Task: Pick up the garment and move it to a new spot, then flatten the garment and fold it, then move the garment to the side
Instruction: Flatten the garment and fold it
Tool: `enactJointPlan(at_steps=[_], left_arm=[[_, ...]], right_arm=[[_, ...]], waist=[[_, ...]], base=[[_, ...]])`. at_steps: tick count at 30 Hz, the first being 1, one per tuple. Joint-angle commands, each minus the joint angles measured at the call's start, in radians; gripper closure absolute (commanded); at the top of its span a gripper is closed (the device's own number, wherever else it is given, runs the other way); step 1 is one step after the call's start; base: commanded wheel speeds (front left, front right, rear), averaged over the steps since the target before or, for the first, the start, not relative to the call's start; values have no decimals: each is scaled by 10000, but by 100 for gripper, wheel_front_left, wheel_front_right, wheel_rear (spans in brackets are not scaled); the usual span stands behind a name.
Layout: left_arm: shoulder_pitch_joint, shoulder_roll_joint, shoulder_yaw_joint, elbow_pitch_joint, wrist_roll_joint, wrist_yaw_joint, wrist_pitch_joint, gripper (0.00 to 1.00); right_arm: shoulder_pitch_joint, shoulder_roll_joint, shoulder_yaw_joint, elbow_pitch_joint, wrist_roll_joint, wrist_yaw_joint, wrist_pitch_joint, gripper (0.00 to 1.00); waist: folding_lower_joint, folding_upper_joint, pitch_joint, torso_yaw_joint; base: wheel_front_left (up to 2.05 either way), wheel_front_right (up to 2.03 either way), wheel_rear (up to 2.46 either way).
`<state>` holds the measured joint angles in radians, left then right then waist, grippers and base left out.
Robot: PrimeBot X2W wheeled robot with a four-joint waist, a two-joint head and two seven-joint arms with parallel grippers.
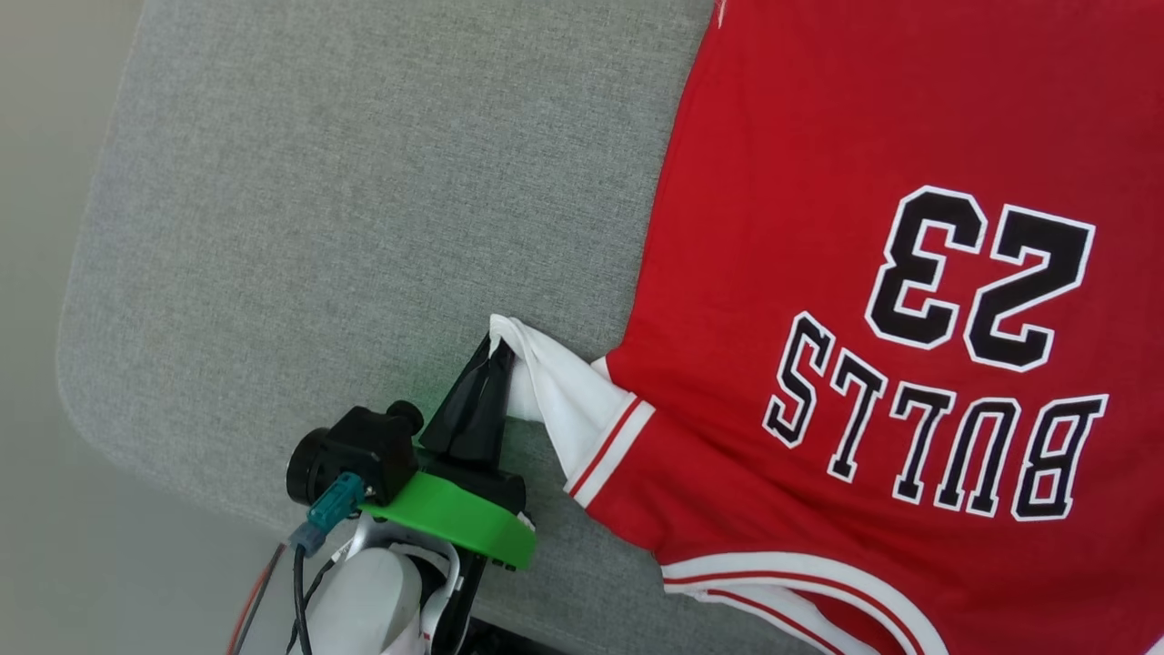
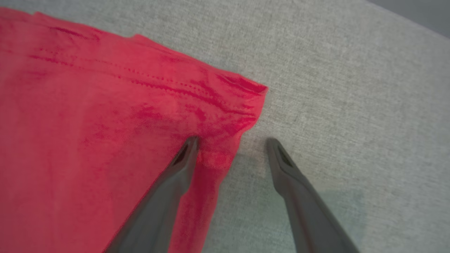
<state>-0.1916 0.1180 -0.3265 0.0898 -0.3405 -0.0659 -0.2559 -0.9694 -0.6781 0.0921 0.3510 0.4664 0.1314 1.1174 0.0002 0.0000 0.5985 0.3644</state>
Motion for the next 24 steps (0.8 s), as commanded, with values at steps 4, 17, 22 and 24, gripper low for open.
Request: enactJointPlan(at_steps=[4,17,22,24], left_arm=[[-197,-266,288,53,255,-177,-59,100],[28,-503,890,299,689,-468,-59,100],[362,-474,1159,400,874,-507,-59,100],[552,-430,1270,457,917,-516,-59,100]], right_arm=[[788,-148,319,281,179,-7,403,0],[770,-304,510,-400,654,-7,-624,100],[1127,-682,740,-616,1054,-7,-1703,100],[1438,-857,808,-749,1297,-7,-2093,100]], waist=[[-2,0,441,354],[-2,0,-527,-228],[-2,0,-1402,-546],[-2,0,-1756,-699]], base=[[0,0,0],[0,0,0],[0,0,0],[0,0,0]])
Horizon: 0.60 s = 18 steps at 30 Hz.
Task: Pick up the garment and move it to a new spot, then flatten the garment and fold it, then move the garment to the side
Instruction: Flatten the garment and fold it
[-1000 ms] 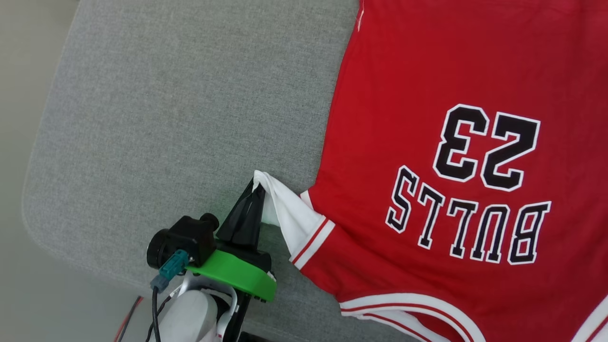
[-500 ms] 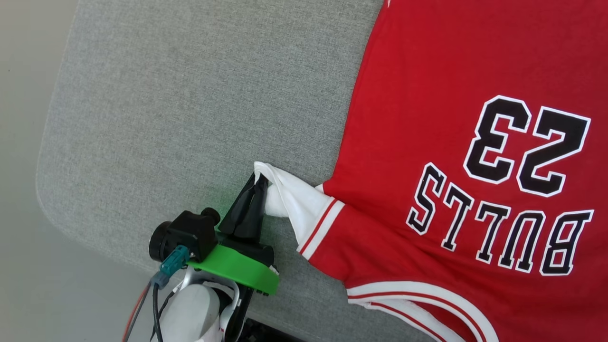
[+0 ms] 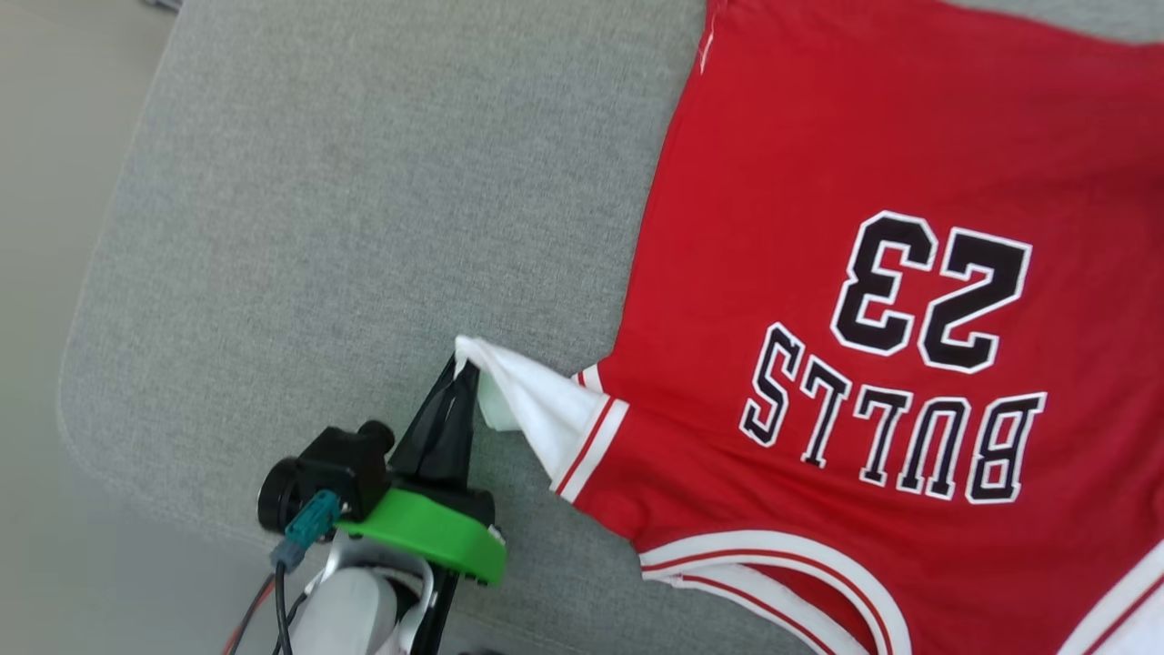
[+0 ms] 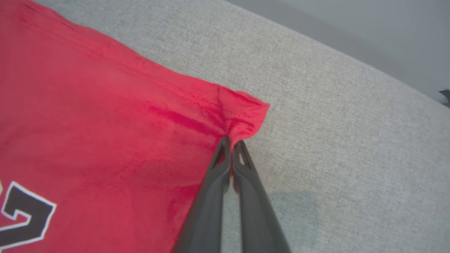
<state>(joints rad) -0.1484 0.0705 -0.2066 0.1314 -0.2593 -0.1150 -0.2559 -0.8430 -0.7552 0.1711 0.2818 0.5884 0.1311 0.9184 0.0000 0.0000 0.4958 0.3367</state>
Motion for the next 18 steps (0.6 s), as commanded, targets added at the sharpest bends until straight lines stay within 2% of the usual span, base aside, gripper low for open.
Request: enactJointPlan(at_steps=[1,6,14,18], left_arm=[[198,70,114,73,132,-28,-59,100],[703,162,372,168,187,-10,-59,100],[1335,310,574,355,205,10,-59,100],[1616,438,714,454,179,57,-59,100]], right_arm=[[322,-157,37,-164,163,-4,-311,100],[1562,-435,50,-915,754,-4,-969,100],[4368,-921,-646,-1871,1239,-4,-1440,100],[6060,-793,-1255,-2277,1442,-4,-1516,100]], waist=[[0,0,-893,-492],[0,0,-1726,-994],[0,0,-2636,-1623],[0,0,-3004,-1917]], base=[[0,0,0],[0,0,0],[0,0,0],[0,0,0]])
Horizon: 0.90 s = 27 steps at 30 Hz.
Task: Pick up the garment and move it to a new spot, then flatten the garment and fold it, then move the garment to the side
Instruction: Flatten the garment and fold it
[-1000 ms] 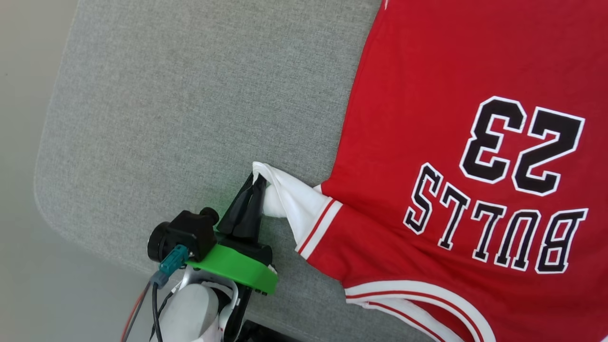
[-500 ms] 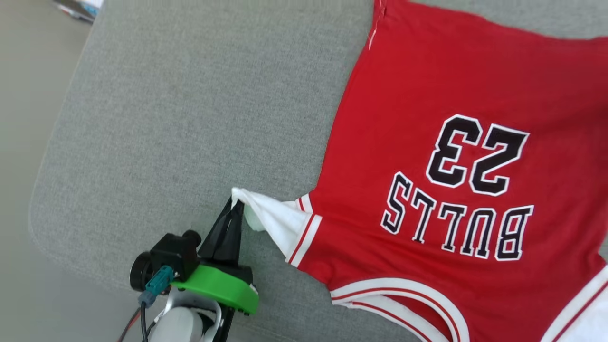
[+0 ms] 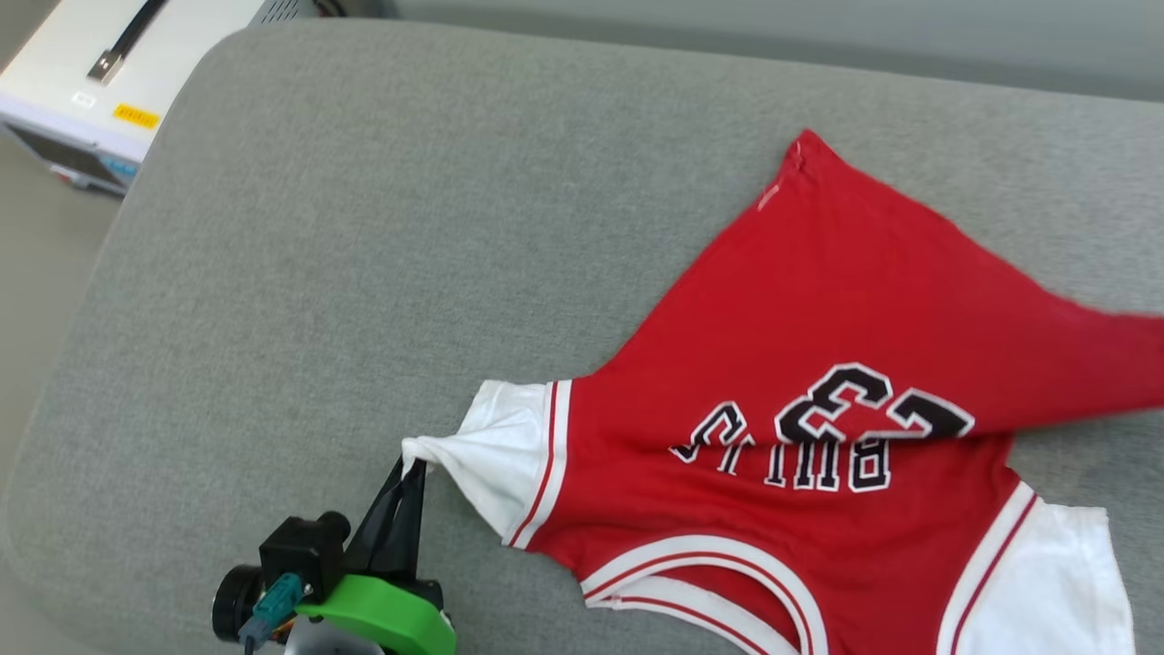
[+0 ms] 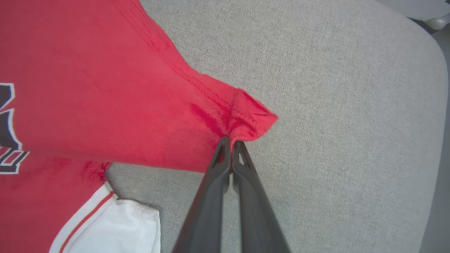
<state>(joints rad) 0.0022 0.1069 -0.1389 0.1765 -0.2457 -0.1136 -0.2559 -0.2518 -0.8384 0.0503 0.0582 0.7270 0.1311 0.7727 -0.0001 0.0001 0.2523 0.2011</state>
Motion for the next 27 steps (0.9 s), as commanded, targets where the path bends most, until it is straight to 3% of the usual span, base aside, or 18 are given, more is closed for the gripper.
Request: enactJointPlan(at_steps=[1,10,15,20,21,22,23,27], left_arm=[[164,94,63,20,39,56,-59,100],[425,193,189,131,-9,112,-59,100],[425,227,184,185,-22,132,-59,100],[441,248,171,214,-37,178,-59,100],[450,252,166,213,-40,192,-59,100],[459,258,164,209,-45,203,-59,100],[471,267,158,203,-50,213,-56,100],[487,273,102,132,-44,270,-16,100]], right_arm=[[529,132,-212,-118,85,-4,-59,100],[4143,1651,-1547,-503,33,-4,-67,100],[5395,2455,-1367,-86,-174,-4,-270,100],[5516,2817,-1055,305,-361,-4,-619,100],[5400,2824,-1089,308,-401,-4,-781,69],[5292,2795,-1113,270,-440,-4,-898,15],[5125,2737,-1177,181,-498,-4,-1055,0],[4448,2509,-1519,-513,-459,-4,-1470,0]], waist=[[1,-1,-635,-619],[1,-1,-894,-982],[1,-1,-883,-1056],[1,-1,-871,-1145],[1,-1,-877,-1162],[1,-1,-884,-1176],[1,-1,-897,-1185],[1,-1,-939,-1153]], base=[[0,0,0],[0,0,0],[0,0,0],[0,0,0],[0,0,0],[0,0,0],[0,0,0],[0,0,0]])
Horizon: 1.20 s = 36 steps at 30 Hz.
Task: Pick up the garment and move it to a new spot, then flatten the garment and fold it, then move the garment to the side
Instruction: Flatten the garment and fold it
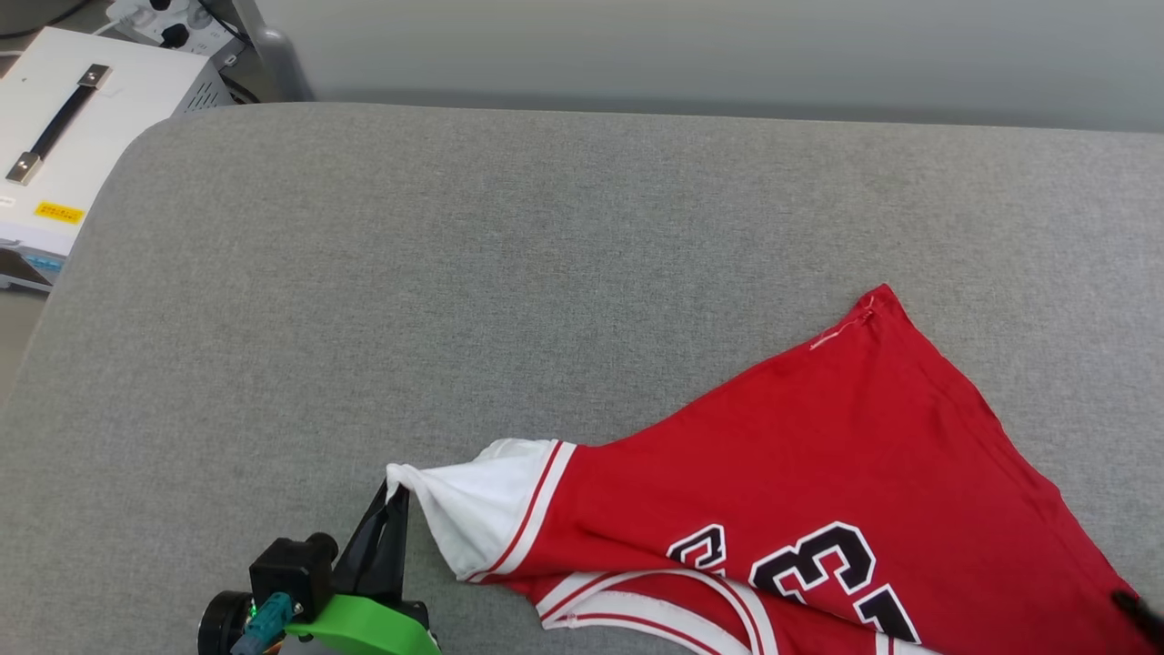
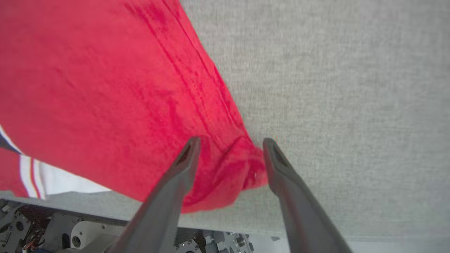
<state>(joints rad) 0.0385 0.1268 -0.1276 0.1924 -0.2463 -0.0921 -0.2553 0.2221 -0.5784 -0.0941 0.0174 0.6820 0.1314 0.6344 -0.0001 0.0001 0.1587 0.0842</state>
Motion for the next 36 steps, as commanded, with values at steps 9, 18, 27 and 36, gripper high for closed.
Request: enactJointPlan(at_steps=[9,18,27,36], left_arm=[[-22,-14,-231,-432,-33,125,2,100],[-715,-177,-650,-699,1,41,-20,100],[-1350,-346,-922,-598,32,-64,-57,100],[-1711,-491,-941,-597,74,-164,-62,100]], right_arm=[[-2699,-929,-360,-2194,59,-7,337,0],[-6111,-1757,2245,-1588,47,-7,2810,0],[-7919,-1669,4097,471,-100,-7,3678,0],[-8171,-1760,5787,2028,-74,-7,3537,0]], waist=[[1,-1,323,375],[1,-1,1321,1158],[1,-1,2173,1722],[1,-1,2673,2023]], base=[[0,0,0],[0,0,0],[0,0,0],[0,0,0]])
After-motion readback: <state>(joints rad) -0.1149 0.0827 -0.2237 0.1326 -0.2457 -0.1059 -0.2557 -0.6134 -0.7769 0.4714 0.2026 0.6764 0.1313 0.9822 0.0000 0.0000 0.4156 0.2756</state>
